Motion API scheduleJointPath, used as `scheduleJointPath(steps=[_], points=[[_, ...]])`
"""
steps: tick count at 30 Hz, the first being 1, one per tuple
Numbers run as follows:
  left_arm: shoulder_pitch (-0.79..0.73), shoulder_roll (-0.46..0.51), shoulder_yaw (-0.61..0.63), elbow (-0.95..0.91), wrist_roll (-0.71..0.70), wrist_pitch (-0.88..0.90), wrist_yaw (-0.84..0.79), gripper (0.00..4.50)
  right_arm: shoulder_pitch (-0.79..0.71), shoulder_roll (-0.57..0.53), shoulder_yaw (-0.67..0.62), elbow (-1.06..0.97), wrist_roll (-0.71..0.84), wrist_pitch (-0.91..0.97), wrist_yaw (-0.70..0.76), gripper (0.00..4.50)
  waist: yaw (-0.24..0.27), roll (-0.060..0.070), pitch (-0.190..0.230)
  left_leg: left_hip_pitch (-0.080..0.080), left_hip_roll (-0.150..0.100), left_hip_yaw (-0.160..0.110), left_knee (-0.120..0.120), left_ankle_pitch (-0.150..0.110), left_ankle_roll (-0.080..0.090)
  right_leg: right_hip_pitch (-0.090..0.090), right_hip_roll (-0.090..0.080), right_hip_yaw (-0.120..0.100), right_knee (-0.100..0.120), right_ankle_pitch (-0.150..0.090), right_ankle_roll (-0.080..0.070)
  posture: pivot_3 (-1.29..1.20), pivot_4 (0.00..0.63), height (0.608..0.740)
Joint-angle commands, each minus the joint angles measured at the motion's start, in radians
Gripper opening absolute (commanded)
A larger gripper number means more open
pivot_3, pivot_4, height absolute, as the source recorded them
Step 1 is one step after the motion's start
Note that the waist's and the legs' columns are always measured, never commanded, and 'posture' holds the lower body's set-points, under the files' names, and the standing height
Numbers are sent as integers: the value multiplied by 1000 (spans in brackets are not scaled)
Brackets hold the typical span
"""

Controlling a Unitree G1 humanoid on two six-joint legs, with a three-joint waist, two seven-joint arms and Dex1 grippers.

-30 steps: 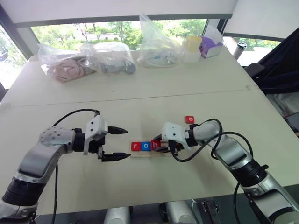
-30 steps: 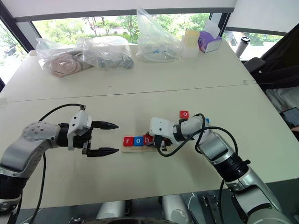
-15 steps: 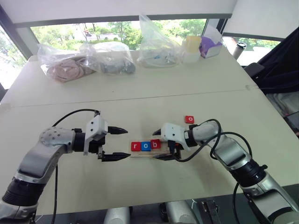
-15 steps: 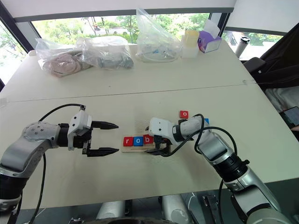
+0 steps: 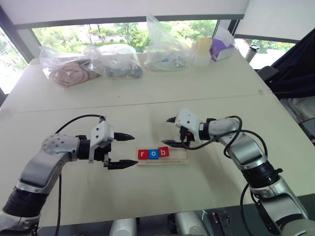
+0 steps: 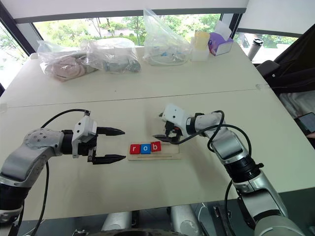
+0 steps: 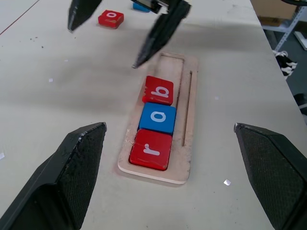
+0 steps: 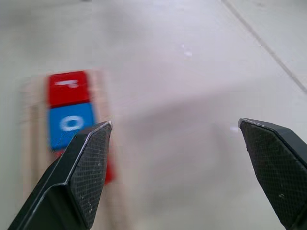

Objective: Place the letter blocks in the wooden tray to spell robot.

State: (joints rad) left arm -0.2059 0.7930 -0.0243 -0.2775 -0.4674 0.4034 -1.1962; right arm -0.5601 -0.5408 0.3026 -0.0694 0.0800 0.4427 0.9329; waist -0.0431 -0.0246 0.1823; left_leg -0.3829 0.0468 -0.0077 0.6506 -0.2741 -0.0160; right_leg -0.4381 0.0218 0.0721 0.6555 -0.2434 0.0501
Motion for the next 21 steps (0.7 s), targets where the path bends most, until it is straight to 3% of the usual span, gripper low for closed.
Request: scheduleJointPath(steps=[1,9,21], points=[[-15,-4,3,-12,-3,-17,1,4500,-18,11,-11,37,-31,-64,-35,4331,-1,0,0,0,0,0,0,0,0,0,0,0,0,0,0,0,150,740],[-11,-5,7,-20,-5,-9,6,4500,11,11,31,62,-83,-149,-29,4331,-1,0,0,0,0,0,0,0,0,0,0,0,0,0,0,0,150,740],[-8,-4,8,-25,-6,-7,15,4500,64,17,40,-43,-44,-115,34,4331,-1,0,0,0,0,0,0,0,0,0,0,0,0,0,0,0,150,740]])
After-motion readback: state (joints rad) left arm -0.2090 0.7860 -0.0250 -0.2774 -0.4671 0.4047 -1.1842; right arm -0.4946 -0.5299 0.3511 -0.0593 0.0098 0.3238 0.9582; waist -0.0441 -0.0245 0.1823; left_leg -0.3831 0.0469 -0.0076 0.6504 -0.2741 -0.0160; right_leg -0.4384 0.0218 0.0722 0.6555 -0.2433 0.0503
